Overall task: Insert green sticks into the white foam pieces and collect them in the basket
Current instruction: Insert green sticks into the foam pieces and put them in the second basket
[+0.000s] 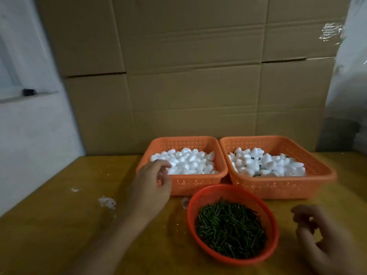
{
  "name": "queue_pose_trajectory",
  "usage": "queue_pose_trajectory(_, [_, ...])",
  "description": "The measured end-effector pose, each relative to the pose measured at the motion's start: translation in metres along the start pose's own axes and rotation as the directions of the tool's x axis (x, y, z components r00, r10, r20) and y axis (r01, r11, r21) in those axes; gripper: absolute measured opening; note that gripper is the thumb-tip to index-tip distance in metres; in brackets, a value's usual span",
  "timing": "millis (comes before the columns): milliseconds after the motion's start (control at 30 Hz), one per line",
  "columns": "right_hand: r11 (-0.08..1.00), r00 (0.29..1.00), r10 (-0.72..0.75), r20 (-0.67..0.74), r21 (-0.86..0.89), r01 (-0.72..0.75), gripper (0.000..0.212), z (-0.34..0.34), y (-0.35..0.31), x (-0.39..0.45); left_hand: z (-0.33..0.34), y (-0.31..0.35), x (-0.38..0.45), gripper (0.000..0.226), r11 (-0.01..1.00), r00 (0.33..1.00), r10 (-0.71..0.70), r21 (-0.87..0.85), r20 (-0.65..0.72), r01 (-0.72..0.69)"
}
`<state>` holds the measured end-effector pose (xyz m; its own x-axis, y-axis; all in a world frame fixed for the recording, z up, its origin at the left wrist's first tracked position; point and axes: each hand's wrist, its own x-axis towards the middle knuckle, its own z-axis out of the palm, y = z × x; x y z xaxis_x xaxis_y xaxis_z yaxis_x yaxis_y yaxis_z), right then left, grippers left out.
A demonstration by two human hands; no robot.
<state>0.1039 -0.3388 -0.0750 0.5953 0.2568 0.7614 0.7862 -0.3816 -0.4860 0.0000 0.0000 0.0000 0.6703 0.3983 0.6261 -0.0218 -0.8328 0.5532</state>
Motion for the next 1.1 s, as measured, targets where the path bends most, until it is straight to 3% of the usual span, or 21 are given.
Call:
queue_pose_trajectory(167, [0.999,0.999,0.050,0.000,-0.007,-0.050,0.026,-0.005,-0.010,0.002,0.029,-0.004,0.071,0.019,0.941,0.936,-0.239,0.298,0.258,0.158])
queue_pose_trajectory(300, [0.999,0.999,0.045,0.027,-0.012,-0.044,0.027,-0.009,-0.017,0.004,0.043,-0.004,0.093,0.046,0.824,0.806,-0.384,0.561,0.451,0.080])
queue_pose_trajectory(433, [0.998,0.998,0.057,0.022,0.003,-0.057,0.026,-0.012,-0.021,0.005,0.048,0.001,0.106,0.051,0.762,0.744,-0.443,0.647,0.501,0.018])
queue_pose_trajectory(567, [0.997,0.996,0.071,0.049,0.006,-0.071,0.026,-0.012,-0.023,0.008,0.048,0.002,0.107,0.052,0.770,0.710,-0.448,0.637,0.544,-0.002])
queue_pose_trajectory(667, [0.997,0.994,0.080,0.072,0.007,-0.081,0.023,-0.011,-0.024,0.008,0.044,-0.004,0.103,0.041,0.839,0.823,-0.332,0.543,0.461,0.035])
queue_pose_trajectory(767, [0.995,0.991,0.096,0.097,0.032,-0.100,0.033,-0.010,-0.023,0.014,0.041,-0.007,0.094,0.024,0.961,0.943,-0.151,0.266,0.296,0.070])
queue_pose_trajectory(867, [0.992,0.983,0.108,0.146,0.055,-0.118,0.034,-0.007,-0.029,0.038,0.036,0.002,0.084,0.019,0.995,0.974,-0.093,-0.006,0.208,0.096])
queue_pose_trajectory(967, [0.989,0.953,0.112,0.283,0.060,-0.134,0.025,0.004,-0.039,0.076,0.032,0.015,0.075,0.019,0.976,0.983,-0.084,-0.187,0.163,0.115])
queue_pose_trajectory(1100, [0.993,0.779,0.110,0.618,-0.044,-0.105,0.020,0.036,-0.057,0.113,0.033,0.030,0.060,0.019,0.910,0.979,-0.091,-0.385,0.181,0.156])
